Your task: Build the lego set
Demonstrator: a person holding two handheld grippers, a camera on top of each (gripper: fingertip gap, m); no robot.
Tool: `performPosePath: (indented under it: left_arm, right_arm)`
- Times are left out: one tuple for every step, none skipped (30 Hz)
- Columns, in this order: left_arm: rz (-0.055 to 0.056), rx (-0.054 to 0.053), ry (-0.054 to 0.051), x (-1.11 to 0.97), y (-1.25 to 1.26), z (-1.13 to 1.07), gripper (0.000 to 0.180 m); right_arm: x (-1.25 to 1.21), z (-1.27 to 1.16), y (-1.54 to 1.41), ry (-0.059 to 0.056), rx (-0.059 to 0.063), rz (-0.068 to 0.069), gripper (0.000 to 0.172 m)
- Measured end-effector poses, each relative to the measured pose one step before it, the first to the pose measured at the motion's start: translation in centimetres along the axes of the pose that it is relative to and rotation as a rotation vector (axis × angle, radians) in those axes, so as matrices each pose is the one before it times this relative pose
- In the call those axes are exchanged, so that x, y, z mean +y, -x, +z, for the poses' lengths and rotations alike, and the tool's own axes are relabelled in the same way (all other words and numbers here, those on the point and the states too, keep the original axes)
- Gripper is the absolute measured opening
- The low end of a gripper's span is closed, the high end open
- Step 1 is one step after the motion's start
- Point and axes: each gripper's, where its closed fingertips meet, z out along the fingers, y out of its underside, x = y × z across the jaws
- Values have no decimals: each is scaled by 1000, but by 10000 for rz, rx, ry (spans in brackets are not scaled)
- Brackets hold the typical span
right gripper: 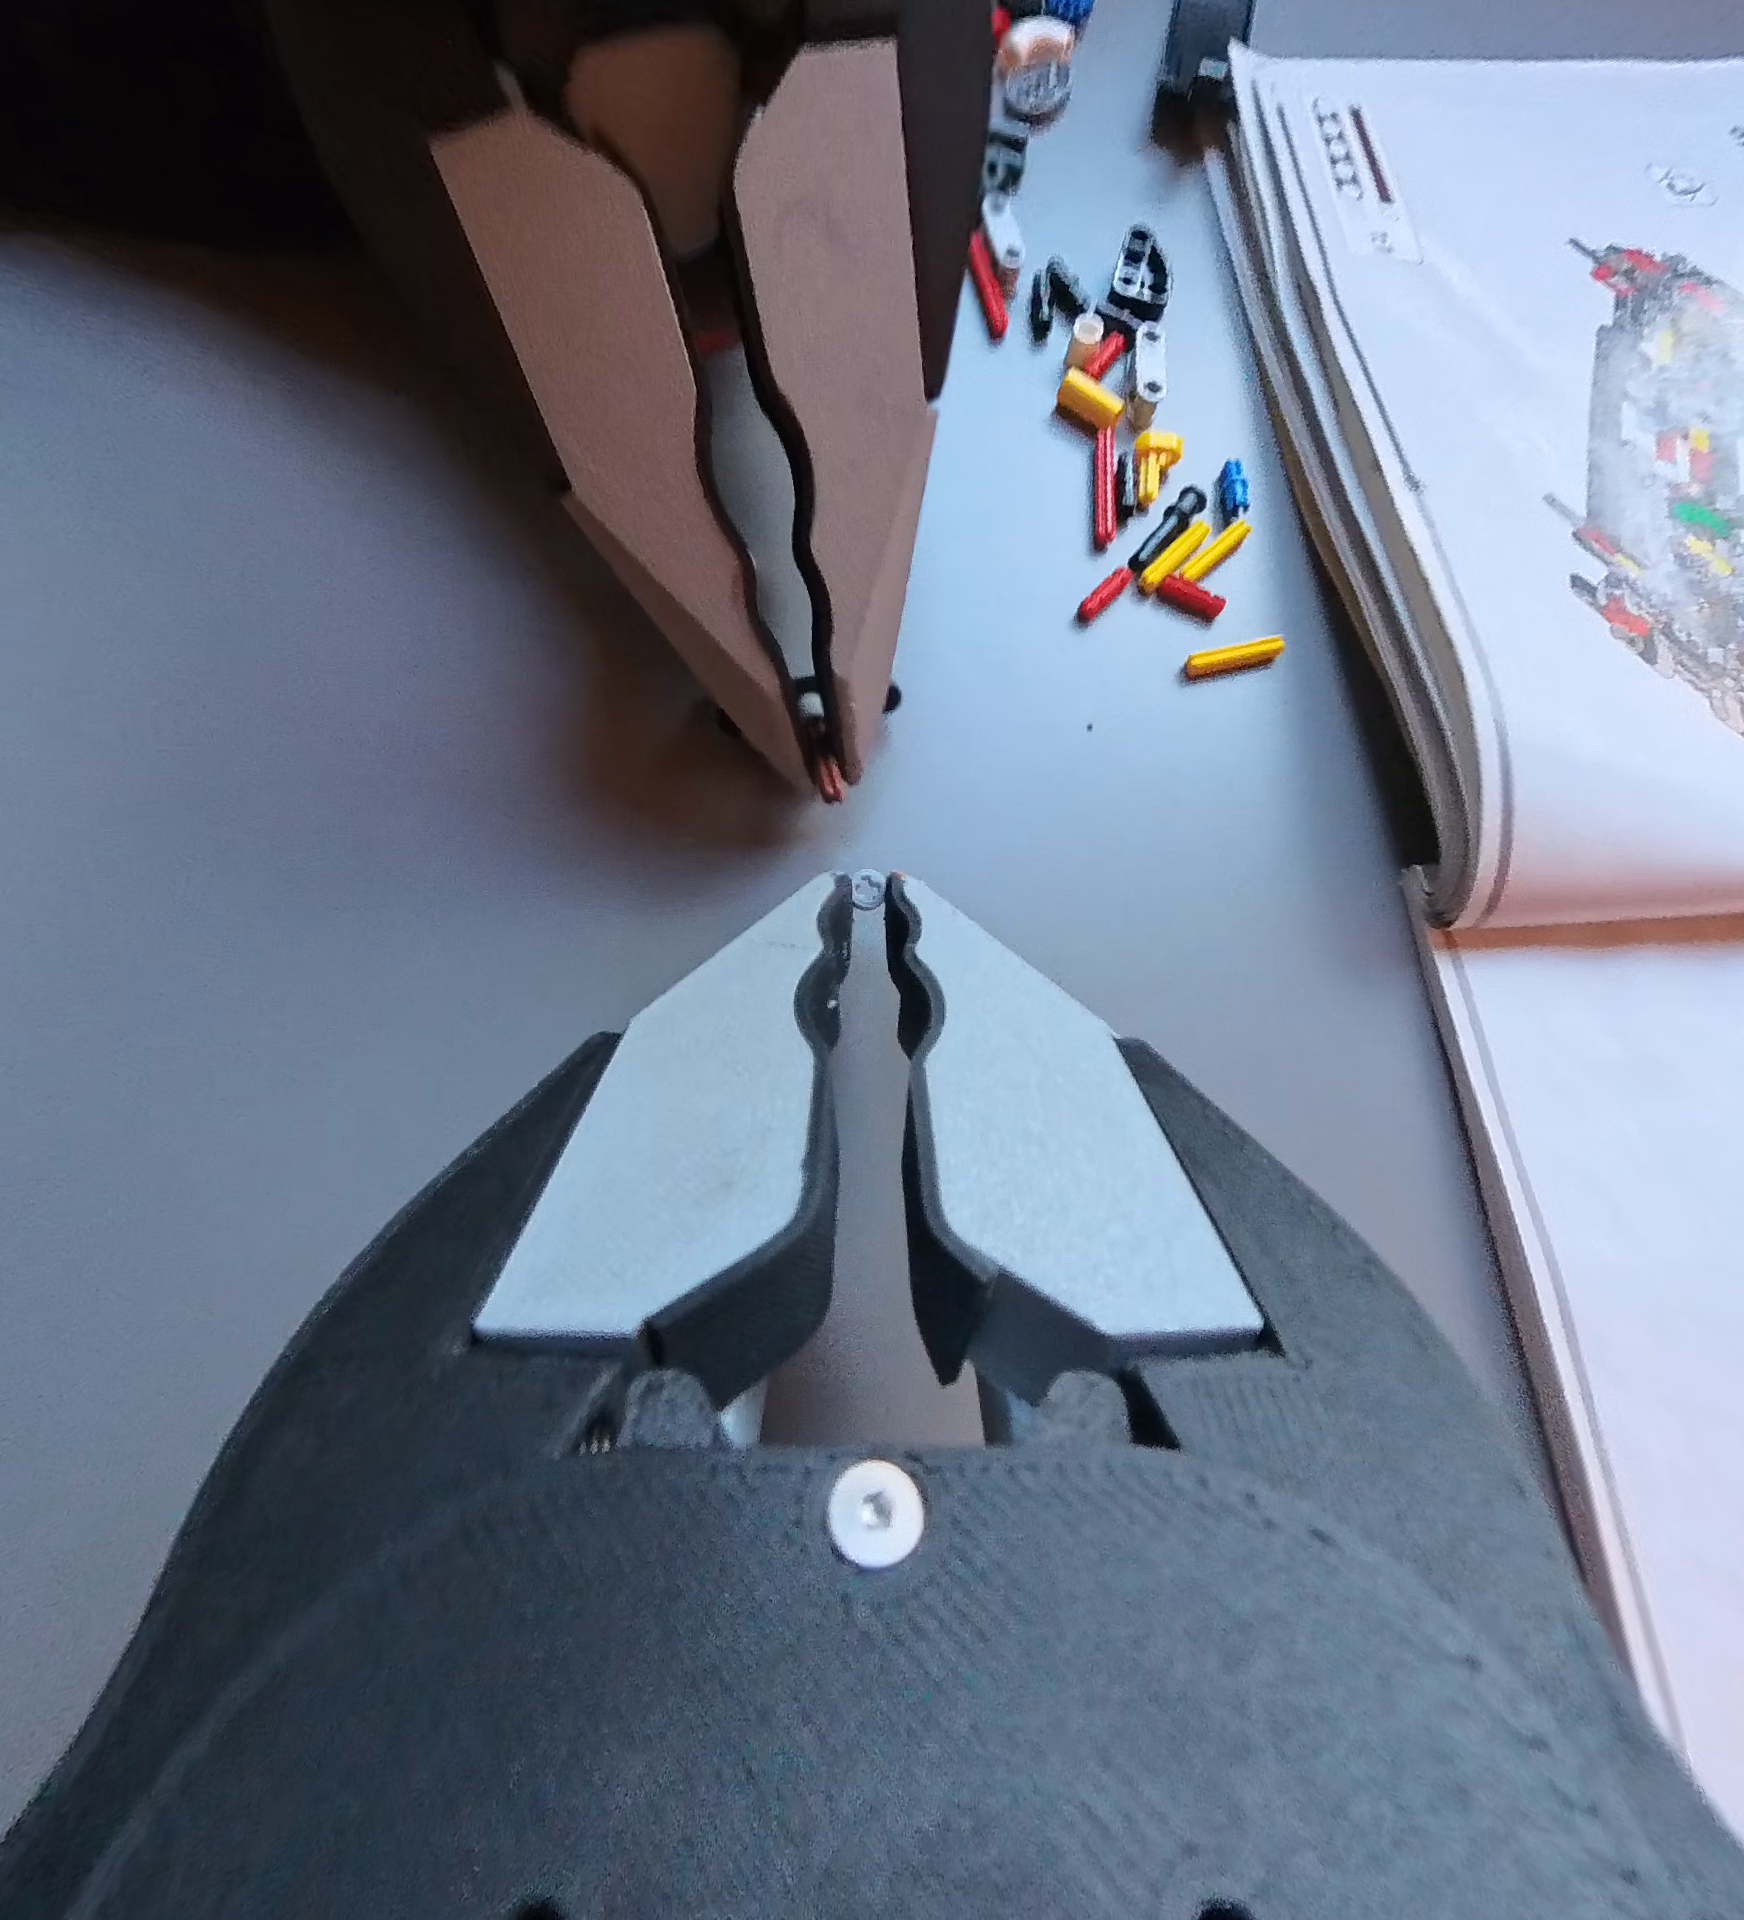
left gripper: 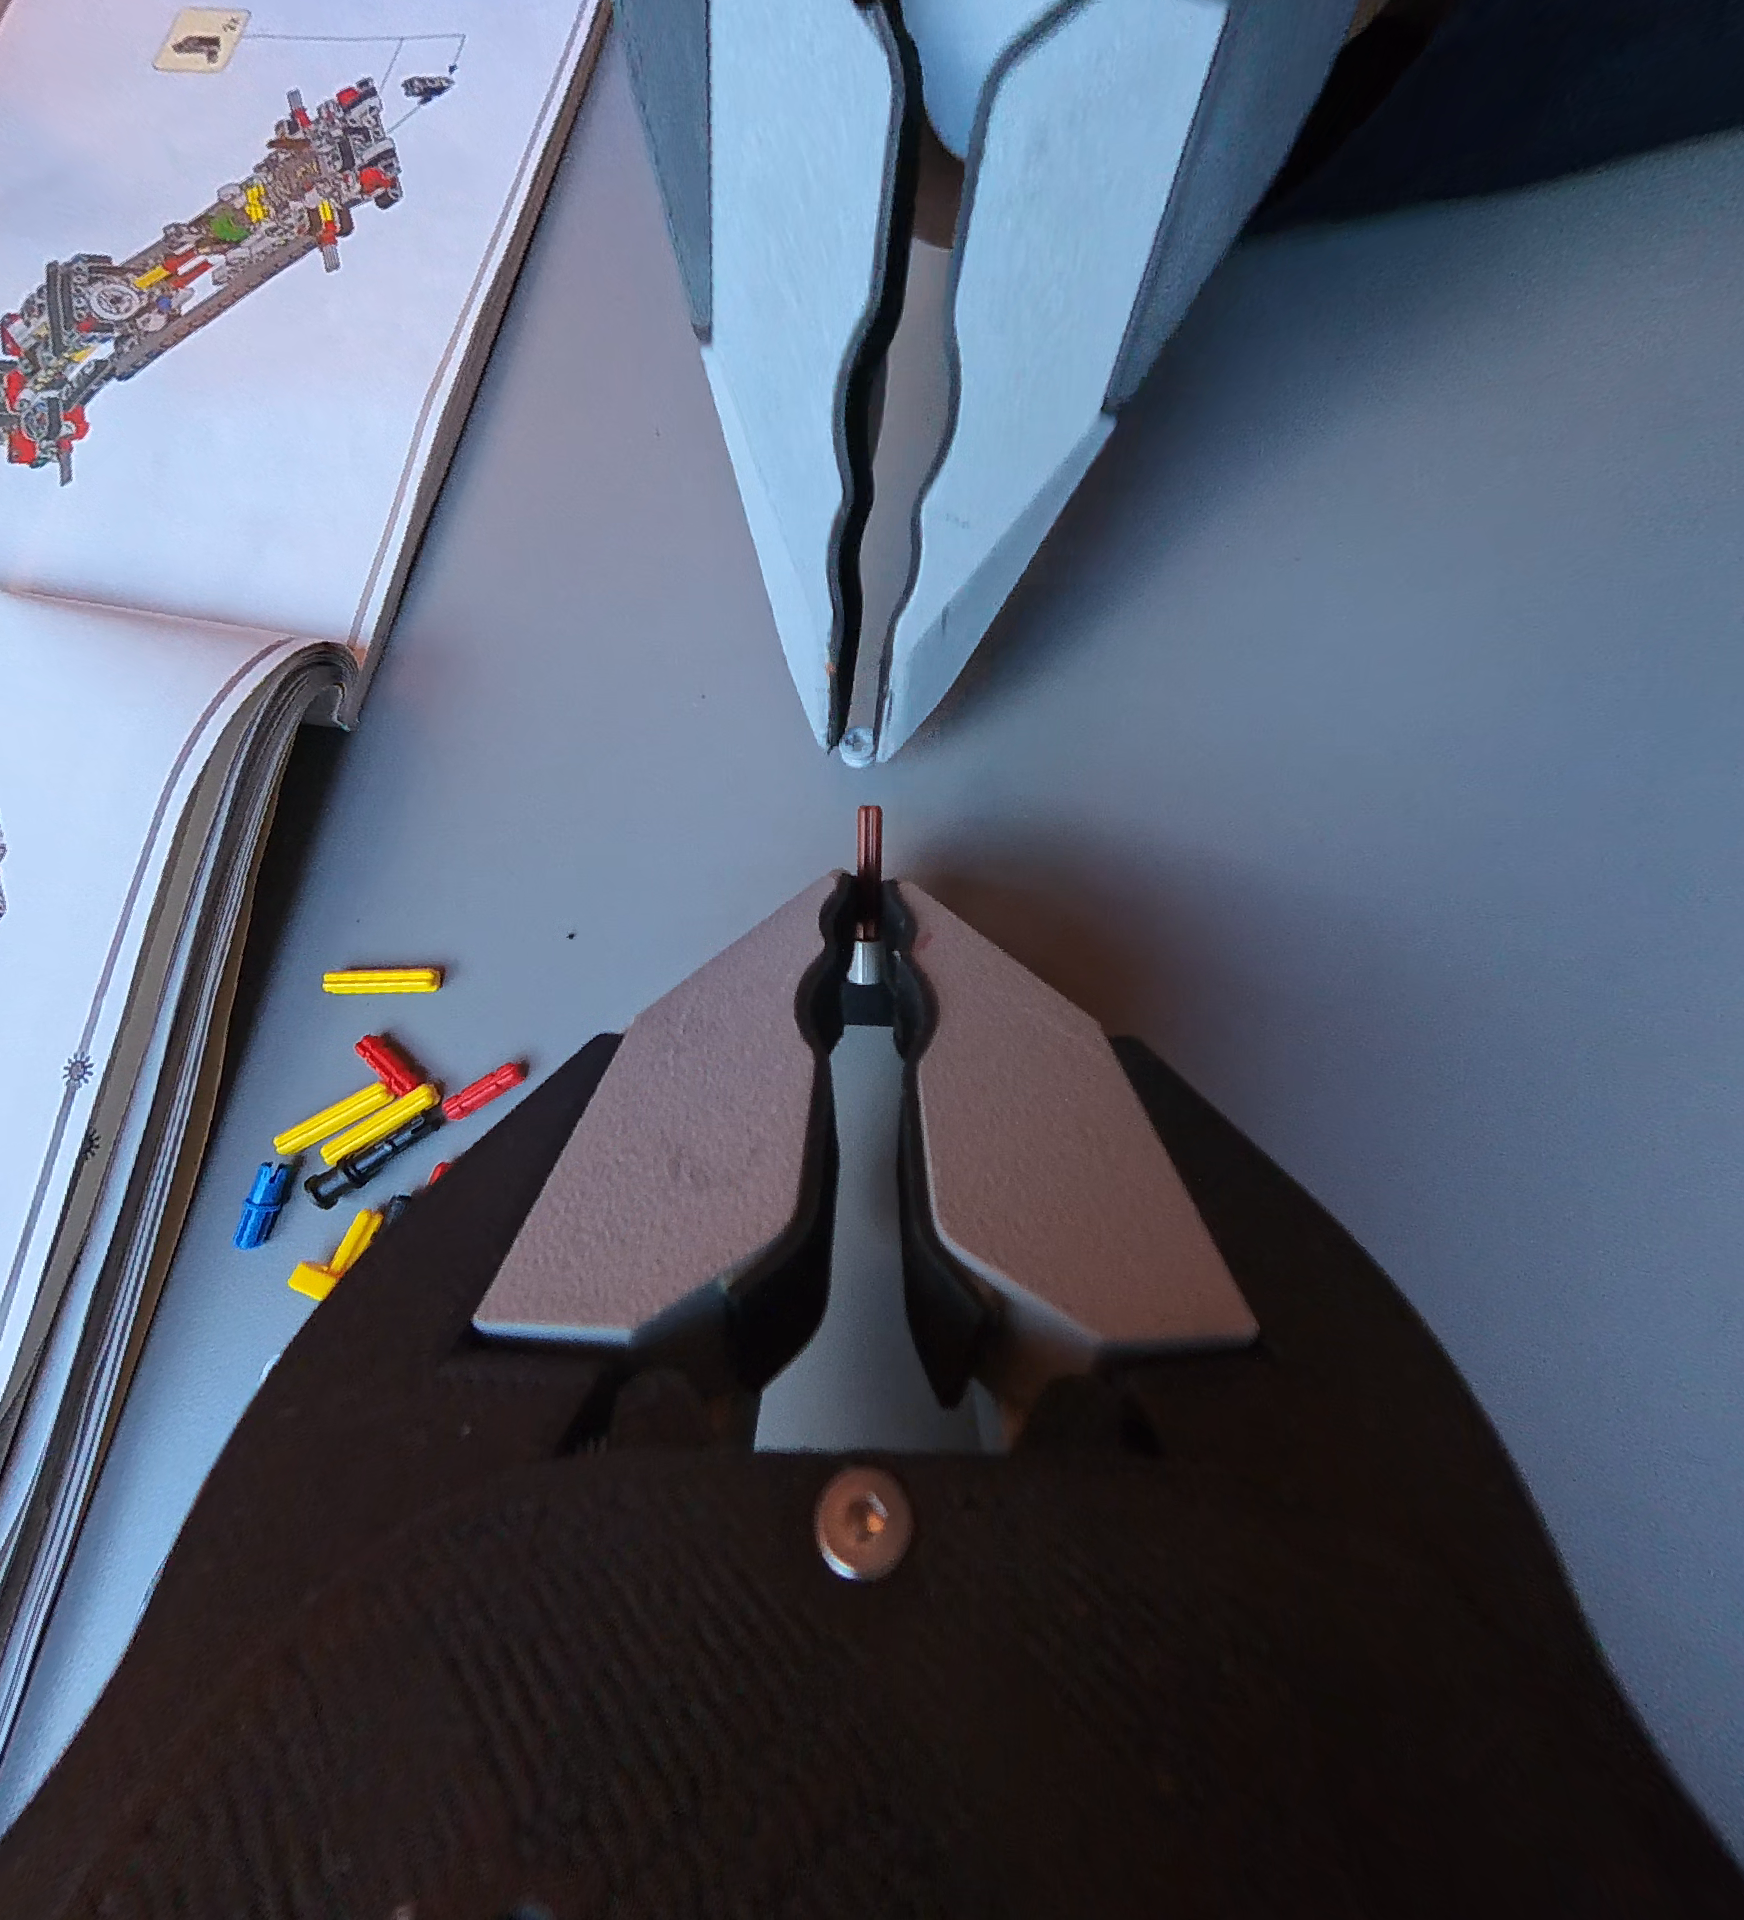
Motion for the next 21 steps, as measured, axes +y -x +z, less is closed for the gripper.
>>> performPosePath:
  left_arm:
    - [39, -63, -48, -98, 65, -29, 2]
    - [53, -80, -94, -170, 86, -66, 1]
    - [59, -92, -142, -254, 105, -108, 2]
    - [43, -88, -146, -260, 111, -136, 2]
    - [26, -103, -138, -249, 153, -139, 2]
    - [23, -110, -142, -245, 160, -153, 2]
    - [21, -98, -151, -262, 149, -160, 2]
    - [23, -92, -165, -283, 131, -140, 1]
    - [23, -75, -169, -292, 101, -139, 2]
    - [39, -85, -185, -323, 97, -131, 2]
    - [67, -81, -210, -364, 70, -143, 1]
    - [72, -58, -212, -365, 33, -139, 2]
    - [69, -77, -206, -346, 66, -128, 2]
    - [63, -59, -216, -347, 53, -128, 2]
    - [26, -10, -208, -324, -7, -108, 1]
    - [-8, -4, -199, -298, 3, -85, 1]
    - [-25, -14, -197, -291, 23, -74, 1]
    - [-28, 8, -186, -258, -1, -53, 2]
    - [-28, -4, -163, -229, 8, -48, 1]
    - [-7, 5, -151, -211, -5, -47, 1]
    - [19, 19, -135, -192, -43, -48, 1]
  right_arm:
    - [-401, -194, 79, -294, -114, 156, 3]
    - [-385, -191, 96, -283, -95, 110, 3]
    - [-395, -203, 78, -275, -59, 64, 3]
    - [-429, -226, 46, -279, -22, 32, 3]
    - [-487, -243, 43, -302, -5, 17, 3]
    - [-575, -273, 76, -350, -21, 17, 3]
    - [-640, -260, 85, -391, -31, 36, 3]
    - [-621, -237, 116, -397, -44, 51, 3]
    - [-523, -180, 98, -336, -48, 45, 3]
    - [-364, -149, 2, -238, 28, 4, 3]
    - [-257, -140, -128, -171, 114, -63, 3]
    - [-211, -127, -133, -139, 133, -116, 3]
    - [-218, -128, -74, -132, 106, -137, 3]
    - [-268, -139, -35, -155, 86, -130, 3]
    - [-324, -122, 43, -194, 33, -109, 3]
    - [-332, -109, 124, -213, -46, -63, 3]
    - [-293, -81, 121, -197, -58, -9, 3]
    - [-213, -55, 54, -158, -30, 34, 3]
    - [-131, -48, 5, -115, -26, 68, 3]
    - [-65, -33, -38, -83, -10, 81, 3]
    - [-68, -32, -53, -75, -3, 59, 3]
